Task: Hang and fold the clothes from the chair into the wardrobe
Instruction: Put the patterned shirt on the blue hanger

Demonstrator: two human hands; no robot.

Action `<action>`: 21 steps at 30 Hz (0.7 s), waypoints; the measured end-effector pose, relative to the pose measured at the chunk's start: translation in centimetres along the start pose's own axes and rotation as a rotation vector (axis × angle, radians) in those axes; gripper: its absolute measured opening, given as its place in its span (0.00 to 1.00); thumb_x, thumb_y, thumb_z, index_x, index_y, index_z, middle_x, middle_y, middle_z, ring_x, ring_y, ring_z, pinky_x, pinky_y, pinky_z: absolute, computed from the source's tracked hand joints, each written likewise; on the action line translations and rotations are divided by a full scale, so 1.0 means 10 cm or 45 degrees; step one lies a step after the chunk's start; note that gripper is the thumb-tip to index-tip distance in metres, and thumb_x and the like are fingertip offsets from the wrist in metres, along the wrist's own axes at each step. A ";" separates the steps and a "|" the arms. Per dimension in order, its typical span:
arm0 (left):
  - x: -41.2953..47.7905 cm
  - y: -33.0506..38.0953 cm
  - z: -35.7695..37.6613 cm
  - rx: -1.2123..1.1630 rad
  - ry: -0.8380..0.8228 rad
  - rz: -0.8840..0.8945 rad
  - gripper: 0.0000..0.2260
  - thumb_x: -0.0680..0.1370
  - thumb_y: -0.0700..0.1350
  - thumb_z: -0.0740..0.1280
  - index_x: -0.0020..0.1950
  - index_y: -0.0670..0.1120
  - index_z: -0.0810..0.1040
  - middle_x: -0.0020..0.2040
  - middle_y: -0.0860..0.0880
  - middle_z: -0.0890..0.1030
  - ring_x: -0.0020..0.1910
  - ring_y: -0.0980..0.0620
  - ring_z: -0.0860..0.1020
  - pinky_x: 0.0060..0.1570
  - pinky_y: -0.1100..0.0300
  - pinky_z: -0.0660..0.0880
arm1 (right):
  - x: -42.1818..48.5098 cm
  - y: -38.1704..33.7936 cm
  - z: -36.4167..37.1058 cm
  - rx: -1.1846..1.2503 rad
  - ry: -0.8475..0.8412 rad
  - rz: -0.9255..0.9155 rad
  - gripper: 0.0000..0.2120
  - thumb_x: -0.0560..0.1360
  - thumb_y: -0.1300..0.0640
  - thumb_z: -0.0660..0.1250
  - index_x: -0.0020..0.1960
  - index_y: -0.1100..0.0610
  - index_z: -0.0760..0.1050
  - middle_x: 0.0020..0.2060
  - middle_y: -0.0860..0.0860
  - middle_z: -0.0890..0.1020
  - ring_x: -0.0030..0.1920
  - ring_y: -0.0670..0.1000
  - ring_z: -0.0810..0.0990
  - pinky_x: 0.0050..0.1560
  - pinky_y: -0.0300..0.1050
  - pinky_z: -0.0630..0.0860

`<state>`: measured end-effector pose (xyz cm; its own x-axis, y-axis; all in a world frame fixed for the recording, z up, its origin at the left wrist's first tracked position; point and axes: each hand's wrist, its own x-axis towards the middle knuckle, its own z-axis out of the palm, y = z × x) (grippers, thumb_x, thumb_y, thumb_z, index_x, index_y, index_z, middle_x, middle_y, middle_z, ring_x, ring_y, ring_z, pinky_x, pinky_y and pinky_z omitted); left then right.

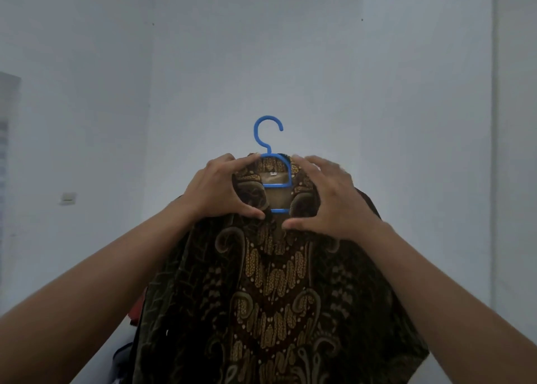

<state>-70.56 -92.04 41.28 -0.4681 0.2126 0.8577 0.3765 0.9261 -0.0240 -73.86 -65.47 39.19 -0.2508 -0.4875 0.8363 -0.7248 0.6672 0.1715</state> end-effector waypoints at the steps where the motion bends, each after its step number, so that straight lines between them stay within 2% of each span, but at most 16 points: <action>1: 0.00 0.02 0.00 -0.013 0.001 0.010 0.53 0.52 0.76 0.72 0.75 0.60 0.67 0.50 0.52 0.76 0.48 0.52 0.75 0.49 0.50 0.78 | 0.02 0.01 -0.04 -0.008 -0.139 0.008 0.61 0.58 0.24 0.72 0.80 0.44 0.47 0.72 0.50 0.66 0.70 0.51 0.67 0.69 0.54 0.67; 2: 0.00 0.03 0.00 -0.032 0.006 0.018 0.53 0.52 0.77 0.72 0.75 0.59 0.67 0.50 0.51 0.77 0.48 0.52 0.76 0.49 0.49 0.78 | 0.03 0.03 -0.04 -0.060 -0.193 -0.004 0.65 0.55 0.23 0.72 0.80 0.44 0.43 0.70 0.50 0.67 0.66 0.52 0.70 0.65 0.52 0.72; 4: 0.00 0.06 0.00 -0.081 0.019 0.047 0.53 0.53 0.76 0.73 0.75 0.56 0.68 0.52 0.51 0.78 0.49 0.52 0.76 0.51 0.47 0.78 | -0.01 0.03 -0.01 -0.230 -0.171 -0.039 0.67 0.54 0.21 0.71 0.81 0.46 0.43 0.62 0.51 0.71 0.56 0.52 0.74 0.52 0.50 0.79; 6: 0.00 0.09 -0.01 -0.071 0.019 0.097 0.55 0.54 0.74 0.74 0.77 0.55 0.66 0.54 0.50 0.79 0.50 0.51 0.77 0.52 0.49 0.78 | -0.06 0.03 0.02 -0.313 -0.116 -0.014 0.66 0.54 0.19 0.68 0.81 0.47 0.45 0.56 0.50 0.71 0.48 0.50 0.74 0.43 0.48 0.79; 8: -0.02 0.16 -0.01 0.043 -0.007 0.158 0.57 0.55 0.74 0.74 0.79 0.54 0.60 0.57 0.48 0.79 0.52 0.50 0.78 0.50 0.53 0.77 | -0.11 0.03 0.01 -0.344 -0.077 0.028 0.63 0.56 0.19 0.67 0.81 0.47 0.47 0.53 0.49 0.70 0.44 0.49 0.73 0.38 0.47 0.78; 12: -0.09 0.35 0.12 0.254 -0.013 0.264 0.58 0.59 0.77 0.69 0.81 0.51 0.53 0.63 0.46 0.76 0.55 0.48 0.77 0.47 0.54 0.76 | -0.19 0.07 -0.09 -0.382 -0.078 0.081 0.59 0.59 0.20 0.67 0.80 0.46 0.51 0.51 0.48 0.70 0.42 0.48 0.72 0.36 0.48 0.79; 15: -0.17 0.48 0.27 0.165 -0.089 0.275 0.56 0.61 0.74 0.72 0.81 0.51 0.53 0.64 0.47 0.72 0.53 0.48 0.78 0.46 0.55 0.77 | -0.35 0.09 -0.20 -0.402 -0.136 0.119 0.59 0.58 0.20 0.67 0.80 0.46 0.51 0.50 0.48 0.70 0.41 0.48 0.73 0.37 0.50 0.80; 18: -0.27 0.64 0.36 0.088 -0.080 0.290 0.55 0.61 0.72 0.73 0.81 0.51 0.55 0.63 0.46 0.73 0.50 0.48 0.79 0.42 0.57 0.76 | -0.56 0.05 -0.39 -0.402 -0.185 0.156 0.62 0.55 0.16 0.63 0.80 0.46 0.51 0.51 0.48 0.70 0.41 0.48 0.73 0.38 0.47 0.80; 21: -0.33 0.87 0.38 0.018 -0.072 0.315 0.55 0.61 0.71 0.74 0.81 0.50 0.56 0.63 0.46 0.73 0.50 0.47 0.79 0.43 0.54 0.77 | -0.77 -0.02 -0.64 -0.436 -0.221 0.196 0.61 0.57 0.15 0.59 0.80 0.46 0.48 0.52 0.48 0.70 0.42 0.48 0.73 0.40 0.47 0.80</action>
<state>-68.74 -83.55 36.27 -0.4070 0.4503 0.7947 0.4741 0.8478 -0.2375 -67.73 -58.24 36.06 -0.4657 -0.4355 0.7704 -0.4222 0.8744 0.2390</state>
